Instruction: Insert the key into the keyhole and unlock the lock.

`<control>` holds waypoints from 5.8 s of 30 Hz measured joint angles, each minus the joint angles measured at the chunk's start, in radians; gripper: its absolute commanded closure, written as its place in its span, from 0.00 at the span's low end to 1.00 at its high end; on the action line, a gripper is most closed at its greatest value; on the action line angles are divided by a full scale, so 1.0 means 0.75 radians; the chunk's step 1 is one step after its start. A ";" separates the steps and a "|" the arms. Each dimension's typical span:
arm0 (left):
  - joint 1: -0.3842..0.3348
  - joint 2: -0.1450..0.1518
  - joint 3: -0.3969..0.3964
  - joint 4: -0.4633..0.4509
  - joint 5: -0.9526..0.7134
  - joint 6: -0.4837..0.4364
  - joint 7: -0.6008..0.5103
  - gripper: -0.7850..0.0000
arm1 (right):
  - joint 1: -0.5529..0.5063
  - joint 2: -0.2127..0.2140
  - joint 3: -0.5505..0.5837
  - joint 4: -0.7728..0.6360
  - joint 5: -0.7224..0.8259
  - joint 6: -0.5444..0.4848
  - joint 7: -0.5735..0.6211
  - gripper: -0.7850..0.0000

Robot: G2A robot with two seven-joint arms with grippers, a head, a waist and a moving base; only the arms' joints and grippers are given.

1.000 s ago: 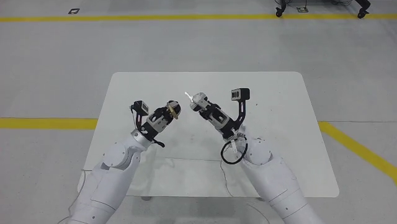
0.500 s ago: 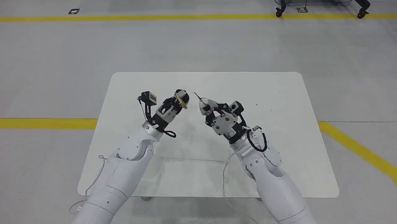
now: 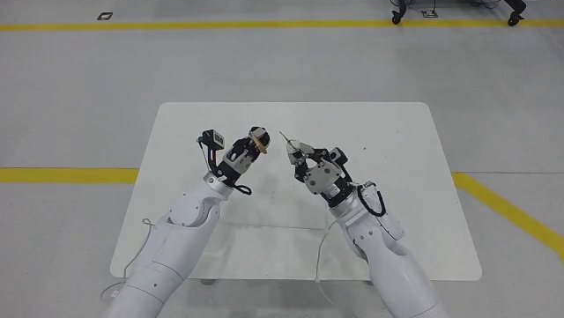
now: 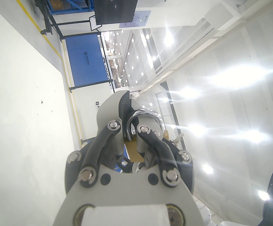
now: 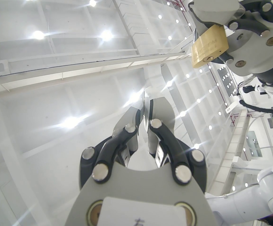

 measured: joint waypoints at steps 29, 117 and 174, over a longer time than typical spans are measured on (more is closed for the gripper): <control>0.059 0.000 -0.036 -0.087 0.118 0.016 0.118 1.00 | -0.070 -0.026 -0.008 -0.198 0.396 0.350 -0.724 1.00; 0.066 -0.104 0.009 -0.073 0.069 0.104 0.121 1.00 | -0.197 -0.071 0.004 -0.390 0.474 0.110 -1.004 1.00; 0.076 -0.132 -0.028 -0.058 0.252 0.053 0.118 1.00 | -0.145 -0.105 -0.017 -0.338 0.481 0.101 -1.117 1.00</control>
